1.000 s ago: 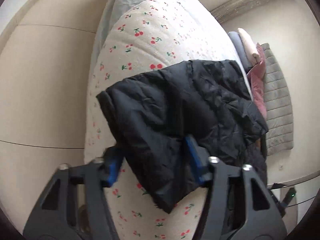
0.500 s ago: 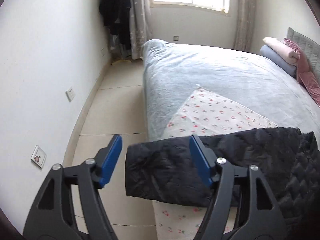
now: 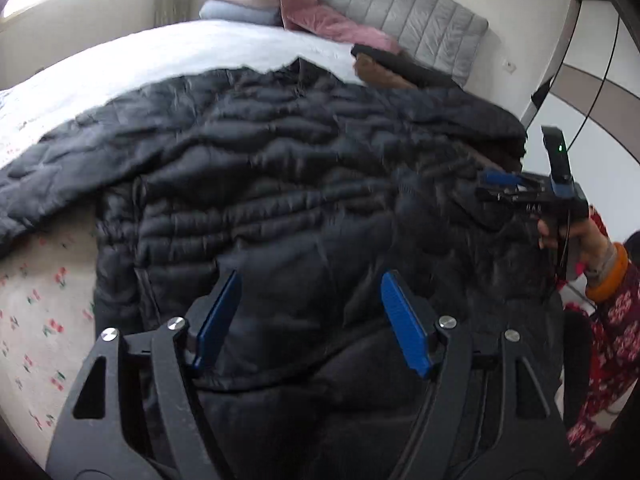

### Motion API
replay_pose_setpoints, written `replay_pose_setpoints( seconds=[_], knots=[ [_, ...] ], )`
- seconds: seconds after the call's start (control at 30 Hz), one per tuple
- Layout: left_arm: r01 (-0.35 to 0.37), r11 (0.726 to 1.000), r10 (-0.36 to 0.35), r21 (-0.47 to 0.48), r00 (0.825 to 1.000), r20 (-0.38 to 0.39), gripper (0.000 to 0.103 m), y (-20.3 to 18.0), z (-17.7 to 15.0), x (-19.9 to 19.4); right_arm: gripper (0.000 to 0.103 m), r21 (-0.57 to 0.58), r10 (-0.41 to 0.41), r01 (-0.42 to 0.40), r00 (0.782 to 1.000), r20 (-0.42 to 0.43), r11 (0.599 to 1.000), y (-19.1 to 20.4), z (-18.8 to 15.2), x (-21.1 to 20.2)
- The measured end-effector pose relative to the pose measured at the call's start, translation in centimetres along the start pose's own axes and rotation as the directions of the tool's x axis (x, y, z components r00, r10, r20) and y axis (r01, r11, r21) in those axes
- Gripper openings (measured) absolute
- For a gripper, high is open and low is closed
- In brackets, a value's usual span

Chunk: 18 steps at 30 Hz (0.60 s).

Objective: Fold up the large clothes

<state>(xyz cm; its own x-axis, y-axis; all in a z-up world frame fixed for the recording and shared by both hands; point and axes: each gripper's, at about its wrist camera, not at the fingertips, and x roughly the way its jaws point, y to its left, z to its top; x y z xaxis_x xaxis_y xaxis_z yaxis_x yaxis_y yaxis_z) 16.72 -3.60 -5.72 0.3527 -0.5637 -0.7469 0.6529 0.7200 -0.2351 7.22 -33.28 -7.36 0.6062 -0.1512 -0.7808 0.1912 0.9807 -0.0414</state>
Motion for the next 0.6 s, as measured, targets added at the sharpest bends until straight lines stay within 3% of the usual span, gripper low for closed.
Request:
replay_pose_setpoints(
  seconds=[0.03,0.1,0.2,0.37,0.47,0.6],
  knots=[
    [-0.003,1.0,0.003,-0.004,0.999,-0.038,0.073,1.1,-1.0,0.7,0.077,0.031,0.023,-0.023,1.0,0.011,0.999,-1.1,-0.9,0.2],
    [0.018,1.0,-0.018,0.005,1.0,-0.007,0.073,2.2,-2.7,0.3,0.077,0.114,0.115,-0.124,0.99,0.081,0.986,-3.9,-2.7,-0.4],
    [0.043,0.999,-0.042,-0.018,0.999,0.008,0.073,3.4,-3.8,-1.2,0.077,0.208,0.162,-0.192,0.975,0.151,0.959,-6.9,-4.4,-1.5],
    [-0.046,0.999,0.046,-0.013,0.998,-0.053,0.077,2.3,-4.4,-3.0,0.077,0.264,0.14,-0.163,0.985,0.102,0.951,-9.0,-5.2,-3.0],
    [-0.106,0.992,0.098,-0.066,0.988,-0.119,0.084,1.8,-3.1,-4.2,0.077,0.238,0.015,-0.023,0.999,0.038,0.971,-9.1,-3.7,-4.8],
    [-0.118,0.983,0.095,-0.139,0.982,-0.16,0.084,0.8,-0.5,-6.1,0.081,0.267,-0.037,0.023,0.998,0.046,0.963,-10.2,-1.5,-7.7]
  ],
)
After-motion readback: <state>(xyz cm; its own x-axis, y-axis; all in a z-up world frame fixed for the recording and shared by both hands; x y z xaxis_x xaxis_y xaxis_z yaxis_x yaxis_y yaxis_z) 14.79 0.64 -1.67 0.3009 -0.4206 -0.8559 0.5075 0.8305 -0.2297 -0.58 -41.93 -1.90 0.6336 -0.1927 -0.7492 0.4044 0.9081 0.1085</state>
